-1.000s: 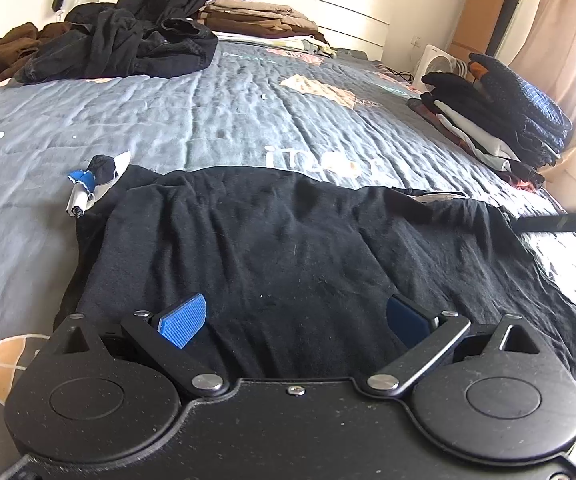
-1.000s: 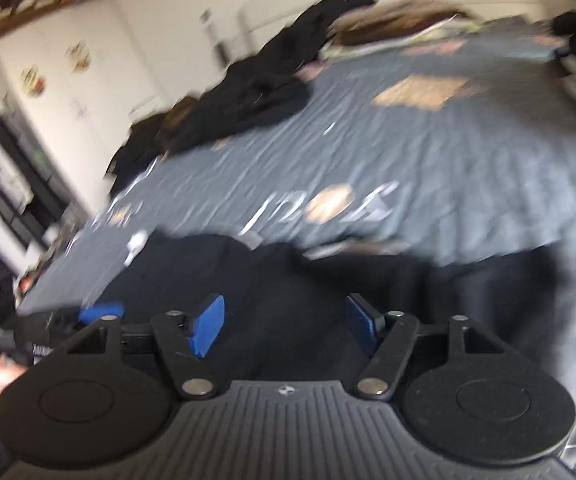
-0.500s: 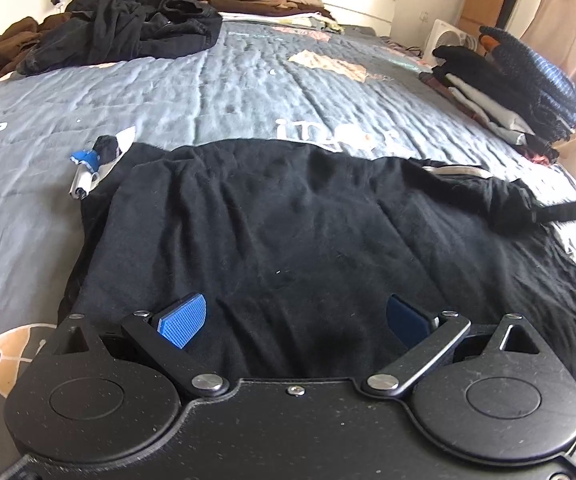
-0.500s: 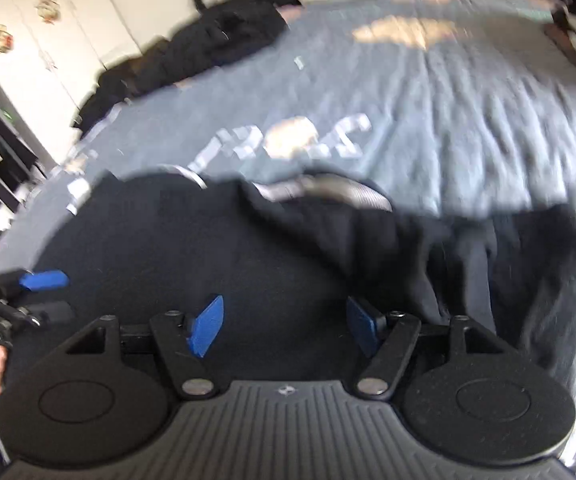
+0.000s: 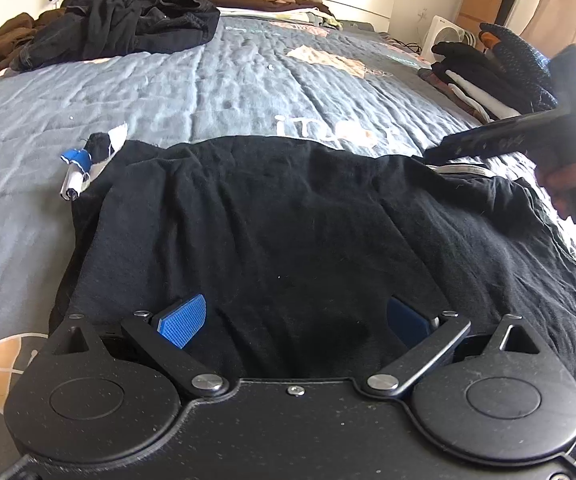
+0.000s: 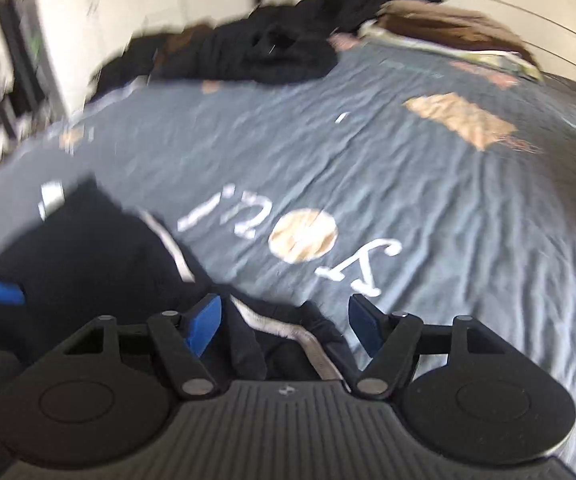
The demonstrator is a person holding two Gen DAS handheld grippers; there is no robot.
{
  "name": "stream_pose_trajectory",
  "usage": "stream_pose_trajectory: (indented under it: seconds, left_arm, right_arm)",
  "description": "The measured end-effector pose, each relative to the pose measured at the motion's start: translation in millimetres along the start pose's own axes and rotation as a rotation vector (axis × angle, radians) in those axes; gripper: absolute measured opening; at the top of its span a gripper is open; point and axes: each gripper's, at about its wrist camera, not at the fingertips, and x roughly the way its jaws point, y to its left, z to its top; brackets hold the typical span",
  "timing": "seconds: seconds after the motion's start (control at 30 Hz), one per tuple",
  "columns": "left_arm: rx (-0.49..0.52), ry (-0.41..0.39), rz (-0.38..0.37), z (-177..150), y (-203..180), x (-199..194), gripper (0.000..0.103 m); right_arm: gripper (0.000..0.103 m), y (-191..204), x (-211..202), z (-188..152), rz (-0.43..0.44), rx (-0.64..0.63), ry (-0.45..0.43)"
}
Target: Fold clothes
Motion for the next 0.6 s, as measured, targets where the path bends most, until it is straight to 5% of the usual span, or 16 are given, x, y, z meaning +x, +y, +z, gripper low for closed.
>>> stream_pose_trajectory:
  seconds: [0.27,0.43,0.6]
  left_arm:
    - [-0.017,0.005,-0.021,1,1,-1,0.098]
    - [-0.026,0.005,-0.031,2,2,-1,0.098]
    - [-0.040,-0.002,-0.034,4,5,-3,0.098]
  right_arm:
    - [0.071,41,11,-19,-0.050,-0.250,0.085]
    - [0.071,10,-15,3,0.037,-0.057,0.002]
    - [0.071,-22,-5,19,-0.001,0.034,0.038]
